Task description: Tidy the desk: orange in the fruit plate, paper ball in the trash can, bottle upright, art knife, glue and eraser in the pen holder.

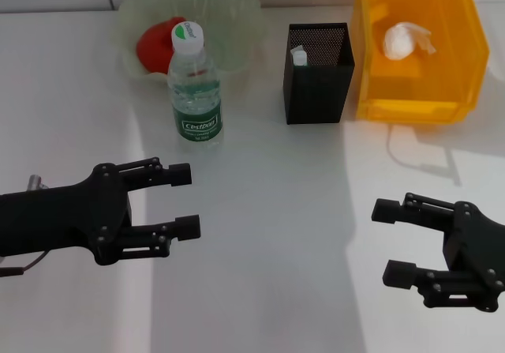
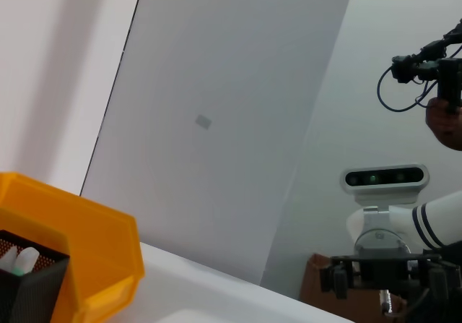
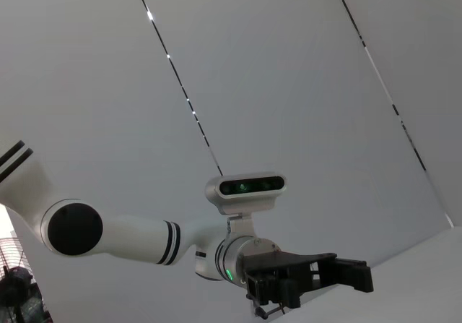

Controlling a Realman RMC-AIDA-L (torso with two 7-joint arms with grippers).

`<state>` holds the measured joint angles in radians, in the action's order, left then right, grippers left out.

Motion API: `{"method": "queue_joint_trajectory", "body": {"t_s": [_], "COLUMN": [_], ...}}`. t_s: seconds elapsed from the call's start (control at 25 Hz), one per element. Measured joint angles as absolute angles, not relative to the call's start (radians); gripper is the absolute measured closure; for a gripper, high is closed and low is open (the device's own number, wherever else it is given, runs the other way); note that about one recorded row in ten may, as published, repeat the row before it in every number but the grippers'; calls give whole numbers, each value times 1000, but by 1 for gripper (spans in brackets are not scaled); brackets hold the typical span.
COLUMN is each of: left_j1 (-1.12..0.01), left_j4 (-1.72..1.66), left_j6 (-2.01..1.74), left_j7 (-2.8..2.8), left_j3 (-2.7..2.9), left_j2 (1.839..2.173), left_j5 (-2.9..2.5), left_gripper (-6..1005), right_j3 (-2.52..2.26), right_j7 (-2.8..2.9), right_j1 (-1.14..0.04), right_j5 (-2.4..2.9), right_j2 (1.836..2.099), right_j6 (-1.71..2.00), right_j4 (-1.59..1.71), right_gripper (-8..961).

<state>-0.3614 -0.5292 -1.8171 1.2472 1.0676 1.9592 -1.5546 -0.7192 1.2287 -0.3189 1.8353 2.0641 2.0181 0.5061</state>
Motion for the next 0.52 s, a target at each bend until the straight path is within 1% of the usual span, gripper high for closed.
{"method": "queue_joint_trajectory", "body": {"t_s": [0.16,0.52], "left_j1": [-359,-359], "left_j4": [-529,-529], "left_j6": [-1818,-1819], "left_j7": [1247,1247], "left_j3": [1068,1059], "left_j2": [1959,1959], "left_j5": [-1555,-1555], "left_gripper": [218,218], "right_j3": [-719,-718], "right_j7": [1228,1234], "right_j1": [-319,-327], "right_j5": [1832,1831], "right_j2": [2064,2076], "right_j6": [2015,1992], "right_j4": [505,503], "right_gripper": [129,129]}}
